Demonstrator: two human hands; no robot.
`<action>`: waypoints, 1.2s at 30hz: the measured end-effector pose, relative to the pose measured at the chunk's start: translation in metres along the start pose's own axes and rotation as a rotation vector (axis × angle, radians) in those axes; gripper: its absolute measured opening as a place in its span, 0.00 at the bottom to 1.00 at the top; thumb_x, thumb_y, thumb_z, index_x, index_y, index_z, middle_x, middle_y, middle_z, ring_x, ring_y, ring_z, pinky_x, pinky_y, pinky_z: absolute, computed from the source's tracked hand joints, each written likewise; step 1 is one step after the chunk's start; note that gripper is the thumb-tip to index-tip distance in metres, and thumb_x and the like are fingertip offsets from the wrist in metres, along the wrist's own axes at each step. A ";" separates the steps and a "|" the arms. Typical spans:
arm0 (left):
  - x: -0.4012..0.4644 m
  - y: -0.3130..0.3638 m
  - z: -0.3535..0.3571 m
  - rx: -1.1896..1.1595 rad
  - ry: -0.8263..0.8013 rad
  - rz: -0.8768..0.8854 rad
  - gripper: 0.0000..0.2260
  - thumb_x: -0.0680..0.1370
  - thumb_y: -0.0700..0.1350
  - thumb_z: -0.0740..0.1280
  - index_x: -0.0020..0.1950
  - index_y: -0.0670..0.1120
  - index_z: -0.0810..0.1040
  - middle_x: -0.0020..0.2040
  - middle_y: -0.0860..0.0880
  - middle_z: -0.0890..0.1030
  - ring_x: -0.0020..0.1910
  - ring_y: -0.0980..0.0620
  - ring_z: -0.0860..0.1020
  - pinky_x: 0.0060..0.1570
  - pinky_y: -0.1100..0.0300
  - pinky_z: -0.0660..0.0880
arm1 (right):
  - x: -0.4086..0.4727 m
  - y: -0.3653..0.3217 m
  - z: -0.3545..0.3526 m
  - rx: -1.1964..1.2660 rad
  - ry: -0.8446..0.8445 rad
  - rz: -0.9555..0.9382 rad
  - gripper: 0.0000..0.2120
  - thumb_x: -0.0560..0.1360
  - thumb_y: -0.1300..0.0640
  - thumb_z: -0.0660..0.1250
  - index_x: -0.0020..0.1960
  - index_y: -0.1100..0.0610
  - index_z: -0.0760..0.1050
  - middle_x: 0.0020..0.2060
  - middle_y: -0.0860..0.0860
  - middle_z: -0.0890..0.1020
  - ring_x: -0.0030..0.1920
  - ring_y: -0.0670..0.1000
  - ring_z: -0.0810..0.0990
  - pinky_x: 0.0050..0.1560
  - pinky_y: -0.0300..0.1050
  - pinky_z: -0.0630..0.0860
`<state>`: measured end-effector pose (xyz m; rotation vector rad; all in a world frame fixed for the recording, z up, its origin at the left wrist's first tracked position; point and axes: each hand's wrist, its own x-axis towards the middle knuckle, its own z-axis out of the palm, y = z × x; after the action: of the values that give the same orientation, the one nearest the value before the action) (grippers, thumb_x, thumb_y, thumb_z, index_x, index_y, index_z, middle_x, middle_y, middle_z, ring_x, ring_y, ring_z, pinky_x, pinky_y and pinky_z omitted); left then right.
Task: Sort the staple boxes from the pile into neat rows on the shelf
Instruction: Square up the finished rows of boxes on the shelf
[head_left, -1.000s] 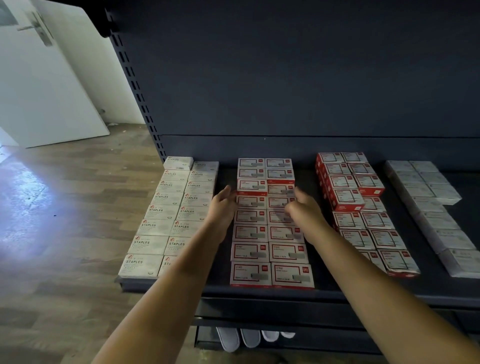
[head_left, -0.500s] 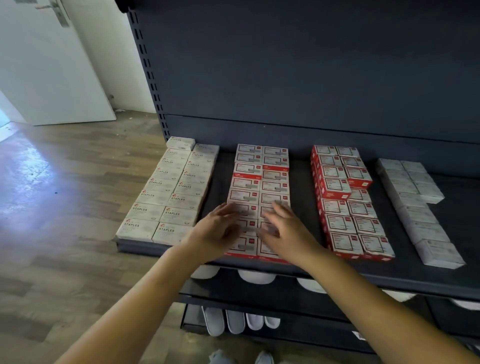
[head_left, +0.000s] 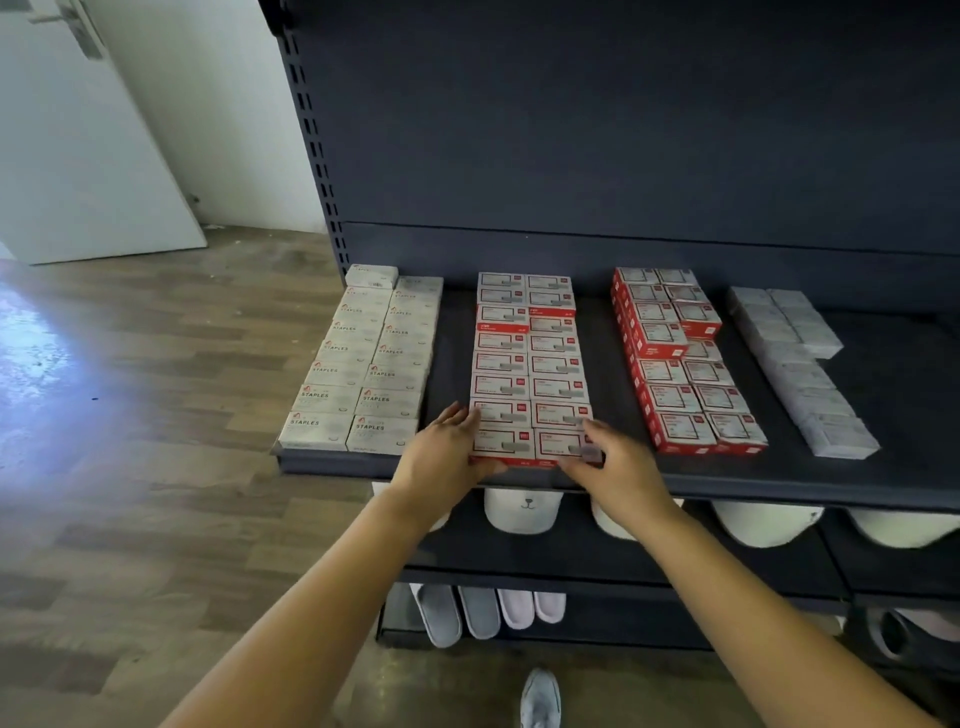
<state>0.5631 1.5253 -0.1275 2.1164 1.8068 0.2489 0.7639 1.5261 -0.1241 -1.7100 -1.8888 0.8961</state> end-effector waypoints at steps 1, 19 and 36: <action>0.000 0.000 -0.002 -0.011 -0.001 0.007 0.35 0.76 0.57 0.64 0.77 0.44 0.53 0.76 0.48 0.58 0.76 0.51 0.51 0.70 0.58 0.55 | -0.001 -0.004 -0.001 0.030 0.009 0.004 0.25 0.74 0.56 0.69 0.70 0.57 0.67 0.63 0.49 0.75 0.59 0.44 0.73 0.62 0.39 0.68; -0.011 -0.006 -0.002 -0.083 0.090 0.074 0.24 0.78 0.48 0.65 0.73 0.48 0.65 0.73 0.49 0.66 0.73 0.51 0.61 0.66 0.59 0.63 | -0.009 -0.002 0.007 -0.093 0.098 0.013 0.25 0.76 0.58 0.66 0.71 0.58 0.66 0.64 0.52 0.74 0.64 0.51 0.72 0.62 0.40 0.68; -0.007 0.005 -0.006 0.020 0.140 0.067 0.17 0.78 0.46 0.64 0.68 0.48 0.73 0.70 0.50 0.70 0.68 0.49 0.66 0.63 0.60 0.67 | 0.003 -0.005 0.009 -0.483 0.011 -0.182 0.20 0.78 0.52 0.62 0.70 0.47 0.67 0.74 0.47 0.60 0.75 0.50 0.52 0.71 0.46 0.58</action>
<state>0.5644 1.5186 -0.1199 2.2263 1.8228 0.4068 0.7537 1.5270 -0.1265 -1.7471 -2.3443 0.3756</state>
